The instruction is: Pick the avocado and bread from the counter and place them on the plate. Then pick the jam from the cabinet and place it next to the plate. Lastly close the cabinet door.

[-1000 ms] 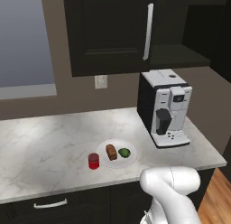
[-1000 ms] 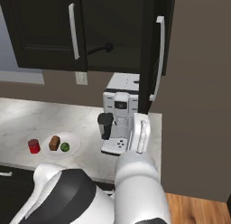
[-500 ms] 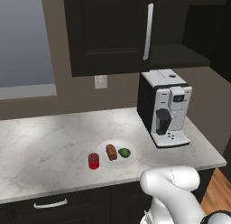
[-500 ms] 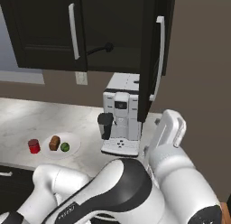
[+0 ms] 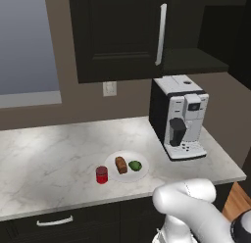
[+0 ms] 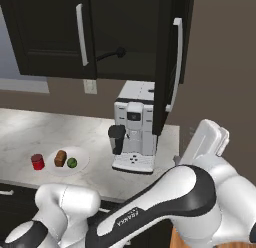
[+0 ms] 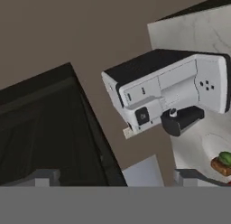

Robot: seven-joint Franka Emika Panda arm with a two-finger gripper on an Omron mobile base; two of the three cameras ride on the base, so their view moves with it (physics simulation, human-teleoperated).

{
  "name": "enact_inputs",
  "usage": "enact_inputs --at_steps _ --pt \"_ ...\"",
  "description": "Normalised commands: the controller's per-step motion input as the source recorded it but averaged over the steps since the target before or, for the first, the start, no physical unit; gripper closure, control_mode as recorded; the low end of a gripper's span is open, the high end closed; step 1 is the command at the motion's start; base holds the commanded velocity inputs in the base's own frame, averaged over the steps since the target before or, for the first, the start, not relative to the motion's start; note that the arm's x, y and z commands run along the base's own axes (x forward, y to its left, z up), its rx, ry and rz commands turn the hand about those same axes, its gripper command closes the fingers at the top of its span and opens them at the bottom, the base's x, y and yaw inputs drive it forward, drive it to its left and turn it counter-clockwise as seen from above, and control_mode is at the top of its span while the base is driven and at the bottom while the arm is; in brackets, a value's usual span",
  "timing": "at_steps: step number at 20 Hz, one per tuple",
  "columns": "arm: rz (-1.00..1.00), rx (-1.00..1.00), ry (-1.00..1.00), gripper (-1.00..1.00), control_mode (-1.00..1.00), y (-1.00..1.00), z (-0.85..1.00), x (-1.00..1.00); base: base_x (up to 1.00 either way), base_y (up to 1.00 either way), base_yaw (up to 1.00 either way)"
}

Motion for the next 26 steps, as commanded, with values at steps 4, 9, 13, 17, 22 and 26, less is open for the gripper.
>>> enact_inputs --at_steps 4,9,13,17,22,26 --pt "0.13 0.05 -0.03 -1.0 -1.0 -0.24 -0.17 0.46 0.0 0.0 0.0" --pt "0.13 0.06 -0.05 -1.0 -1.0 -0.2 -0.07 0.47 0.0 0.0 0.0" --pt "0.09 0.05 -0.03 -1.0 -1.0 -0.03 0.0 0.55 0.0 0.0 0.0" --pt "0.06 0.03 0.0 -1.0 -1.0 0.0 0.0 0.56 0.0 0.0 0.0" --pt "0.06 0.03 0.0 -1.0 -1.0 0.0 0.0 0.51 0.0 0.0 0.0" --pt "0.06 0.03 0.0 -1.0 -1.0 0.0 0.0 0.47 0.0 0.0 0.0"
